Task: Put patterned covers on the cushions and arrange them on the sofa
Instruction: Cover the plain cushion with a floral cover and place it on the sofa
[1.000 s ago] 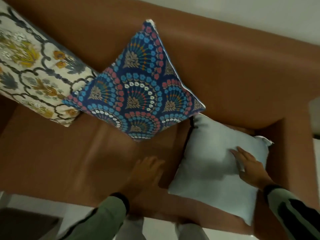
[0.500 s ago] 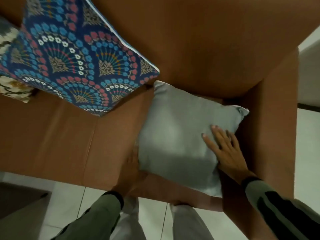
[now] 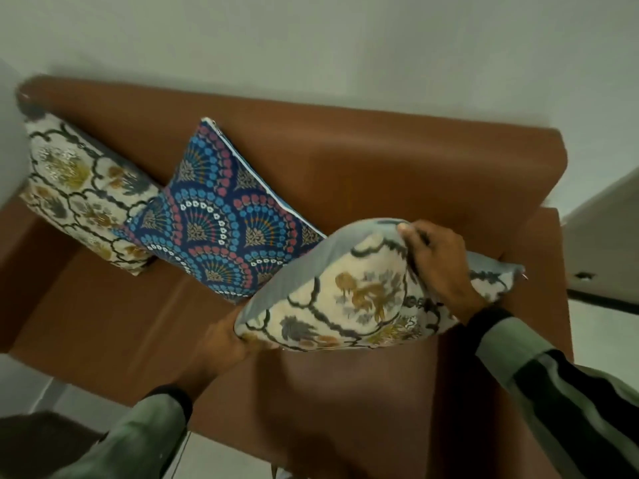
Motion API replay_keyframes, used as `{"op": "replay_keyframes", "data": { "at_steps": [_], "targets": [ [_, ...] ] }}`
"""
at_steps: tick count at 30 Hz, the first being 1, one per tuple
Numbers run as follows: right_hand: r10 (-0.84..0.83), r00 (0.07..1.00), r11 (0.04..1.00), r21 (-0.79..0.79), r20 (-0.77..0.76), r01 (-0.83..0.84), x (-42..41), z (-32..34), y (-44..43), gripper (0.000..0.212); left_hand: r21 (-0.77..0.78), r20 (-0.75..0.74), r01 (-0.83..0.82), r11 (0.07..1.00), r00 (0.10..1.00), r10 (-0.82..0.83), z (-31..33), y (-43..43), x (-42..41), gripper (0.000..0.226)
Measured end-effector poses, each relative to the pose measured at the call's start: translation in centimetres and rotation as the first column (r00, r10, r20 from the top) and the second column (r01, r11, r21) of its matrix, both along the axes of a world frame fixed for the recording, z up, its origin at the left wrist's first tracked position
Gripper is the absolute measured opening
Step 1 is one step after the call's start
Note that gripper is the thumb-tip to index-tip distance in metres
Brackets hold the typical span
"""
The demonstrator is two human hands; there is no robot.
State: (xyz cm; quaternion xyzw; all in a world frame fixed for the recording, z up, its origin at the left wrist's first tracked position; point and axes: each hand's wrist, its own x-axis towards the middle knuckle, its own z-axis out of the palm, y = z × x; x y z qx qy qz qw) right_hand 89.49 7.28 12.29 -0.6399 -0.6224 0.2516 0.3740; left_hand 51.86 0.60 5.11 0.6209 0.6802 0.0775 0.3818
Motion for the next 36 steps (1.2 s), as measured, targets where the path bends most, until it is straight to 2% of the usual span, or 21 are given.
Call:
{"op": "replay_keyframes", "data": {
  "at_steps": [2,5,8,11,14,17,19,20,22,24,25,26,27,28,29,30,31,33,34,36],
  "targets": [
    [-0.087,0.995,0.996,-0.006,0.049,0.087,0.3,0.7,1.5,0.047,0.069,0.086,-0.065,0.995,0.995,0.059,1.0,1.5,1.4,0.087],
    [-0.196,0.977,0.963,-0.172,0.085,0.208,1.5,0.6,3.2,0.05,0.051,0.176,-0.133,0.99,0.977,0.122,1.2,4.0,3.1,0.058],
    [-0.308,0.948,0.891,-0.326,0.081,0.317,2.9,-0.4,4.0,0.05,0.007,0.243,-0.219,0.976,0.947,0.211,1.0,6.5,4.2,0.063],
    [-0.389,0.918,0.84,-0.379,0.076,0.387,4.4,-1.8,4.2,0.043,-0.001,0.265,-0.226,0.974,0.939,0.218,1.2,8.9,5.4,0.066],
    [-0.408,0.91,0.814,-0.421,0.076,0.4,5.9,-2.8,4.6,0.034,0.022,0.175,-0.126,0.992,0.977,0.12,0.9,10.7,6.8,0.065],
    [-0.455,0.883,0.747,-0.49,0.113,0.448,7.5,-3.0,4.7,0.031,-0.046,0.147,0.02,0.999,0.989,-0.013,0.0,11.9,8.7,0.058],
    [-0.51,0.845,0.709,-0.477,0.16,0.519,8.0,-2.0,4.0,0.027,-0.031,-0.12,0.197,0.98,0.973,-0.199,-0.1,12.6,9.5,0.065],
    [-0.539,0.83,0.734,-0.401,0.146,0.548,7.9,-1.1,3.4,0.027,0.022,-0.287,0.273,0.962,0.923,-0.255,0.3,13.0,9.4,0.068],
    [-0.559,0.826,0.823,-0.071,0.074,0.563,6.6,1.3,2.4,0.027,0.196,-0.478,0.397,0.896,0.837,-0.266,1.4,13.8,8.5,0.066],
    [-0.468,0.883,0.862,0.233,0.02,0.451,3.2,3.5,2.5,0.021,0.313,-0.579,0.542,0.78,0.76,-0.295,2.4,15.5,7.8,0.066],
    [-0.351,0.936,0.899,0.283,0.008,0.335,1.1,4.0,3.0,0.019,0.31,-0.627,0.62,0.721,0.703,-0.335,2.7,16.6,7.6,0.07],
    [-0.202,0.978,0.942,0.283,0.052,0.18,-0.8,3.7,3.7,0.02,0.263,-0.671,0.691,0.674,0.633,-0.387,2.9,17.9,7.7,0.077],
    [-0.046,0.983,0.975,0.221,0.179,0.005,-2.5,3.0,4.3,0.024,0.17,-0.707,0.744,0.646,0.549,-0.446,2.9,19.2,8.1,0.086],
    [0.105,0.927,0.984,0.096,0.359,-0.149,-3.9,2.0,4.9,0.036,0.058,-0.733,0.774,0.63,0.461,-0.499,2.7,20.3,8.4,0.096],
    [0.245,0.82,0.967,-0.067,0.517,-0.247,-4.6,0.6,5.3,0.054,-0.044,-0.753,0.786,0.616,0.38,-0.538,2.4,21.3,8.6,0.104],
    [0.346,0.707,0.938,-0.219,0.616,-0.269,-4.7,-0.7,5.7,0.073,-0.125,-0.772,0.789,0.602,0.304,-0.558,1.8,21.9,8.6,0.111],
    [0.396,0.627,0.918,-0.309,0.671,-0.249,-4.4,-1.7,5.9,0.088,-0.183,-0.792,0.785,0.591,0.239,-0.562,1.2,22.0,8.3,0.118],
    [0.373,0.57,0.927,-0.315,0.732,-0.203,-3.7,-3.2,5.7,0.101,-0.24,-0.835,0.776,0.583,0.141,-0.532,0.1,21.3,7.5,0.125],
    [0.337,0.559,0.942,-0.281,0.758,-0.186,-3.4,-3.6,5.4,0.101,-0.238,-0.851,0.78,0.579,0.12,-0.511,-0.2,20.8,7.2,0.12],
    [0.264,0.559,0.965,-0.216,0.786,-0.151,-2.9,-4.0,4.6,0.095,-0.199,-0.866,0.798,0.569,0.129,-0.484,-0.4,20.0,6.5,0.094]
  ]
}}
